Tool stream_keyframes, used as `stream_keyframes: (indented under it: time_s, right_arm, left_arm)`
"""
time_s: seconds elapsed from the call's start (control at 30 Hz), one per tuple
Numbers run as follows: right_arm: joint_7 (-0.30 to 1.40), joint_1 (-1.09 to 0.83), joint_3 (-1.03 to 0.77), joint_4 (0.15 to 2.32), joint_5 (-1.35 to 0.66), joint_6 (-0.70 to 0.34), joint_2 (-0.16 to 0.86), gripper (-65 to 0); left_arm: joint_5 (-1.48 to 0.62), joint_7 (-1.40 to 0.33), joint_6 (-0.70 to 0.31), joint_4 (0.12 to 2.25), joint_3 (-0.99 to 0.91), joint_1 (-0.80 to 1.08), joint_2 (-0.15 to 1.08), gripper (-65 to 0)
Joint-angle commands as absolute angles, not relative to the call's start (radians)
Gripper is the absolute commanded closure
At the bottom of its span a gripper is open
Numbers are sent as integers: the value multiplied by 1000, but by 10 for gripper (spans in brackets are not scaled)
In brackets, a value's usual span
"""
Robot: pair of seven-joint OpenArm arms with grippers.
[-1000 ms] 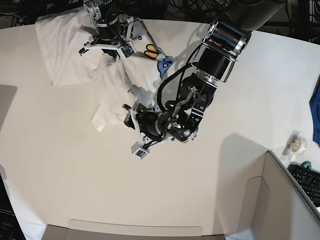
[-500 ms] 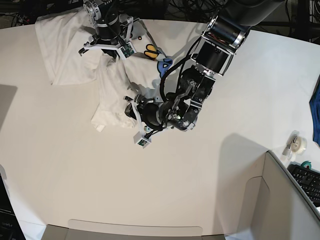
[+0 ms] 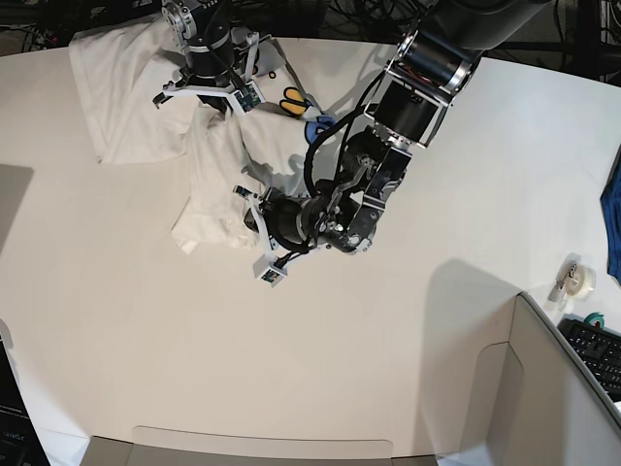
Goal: Layout the t-shirt on the table in an organized manner, then fold the t-shirt properly
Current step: 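Pull the grasped fabric with the left gripper to spread the shirt, then grasp the shirt with both grippers and lift it off the table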
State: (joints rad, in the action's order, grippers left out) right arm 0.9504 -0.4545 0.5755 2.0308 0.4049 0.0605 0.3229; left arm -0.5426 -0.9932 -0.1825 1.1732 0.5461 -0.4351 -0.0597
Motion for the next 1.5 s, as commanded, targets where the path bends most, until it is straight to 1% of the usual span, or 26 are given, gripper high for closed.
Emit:
stream_keyframes:
  time_s: [0.0,0.1,0.2,0.33,0.47,0.57,0.73,0.87,1.03,1.07,1.1,1.23,1.27,1.3,1.37,1.43,1.47]
  right_arm:
    - [940,-453,572,2046,414,67,323,0]
    - [940,-438,570,2048,414,68,323,0]
    - [943,-410,570,2051,414,73,315,0]
    - [944,-383,550,2052,415,73,280,0]
    - [943,-360,526,2054,415,71,254,0]
    - [940,-332,513,2055,415,71,242,0]
    - [944,-280,513,2058,415,71,179,0]
    - [940,-226,515,2060,415,71,143,0]
    - [946,-186,524,2058,415,67,79,0]
    - [946,-186,524,2057,414,67,71,0]
    - [946,-191,532,2057,414,67,67,0]
    - [954,-194,582,2054,414,67,71,0]
    - [980,-194,596,2054,414,67,71,0]
    - [1007,-188,610,2054,414,67,71,0]
    - [1049,-185,647,2054,414,67,74,0]
    - [1053,-183,668,2054,414,67,76,0]
    - [1055,-186,674,2054,414,67,76,0]
  left_arm:
    - [-549,-977,-185,1205,536,-464,-64,0]
    - [-549,-978,-185,1268,522,-466,-59,0]
    - [-549,-1010,-185,1372,441,-466,-50,0]
    - [-550,-1066,-186,1478,332,-472,-50,0]
    - [-550,-1070,-189,1511,262,-481,-47,0]
    - [-553,-1069,-189,1541,213,-489,-16,0]
    - [-555,-1069,-193,1624,159,-495,35,0]
    - [-555,-1070,-193,1689,88,-518,39,0]
    - [-555,-1132,-193,1681,101,-515,73,-2]
    - [-555,-1136,-193,1664,119,-512,74,-11]
    - [-555,-1142,-188,1643,148,-509,74,-35]
    - [-550,-1099,-185,1554,288,-475,62,-197]
    - [-549,-1072,-185,1526,323,-473,48,-224]
    - [-549,-1052,-183,1500,355,-475,42,-233]
    - [-549,-1013,-183,1429,418,-479,31,-223]
    - [-549,-972,-179,1359,464,-486,22,-215]
    - [-549,-946,-160,1326,486,-504,10,-216]
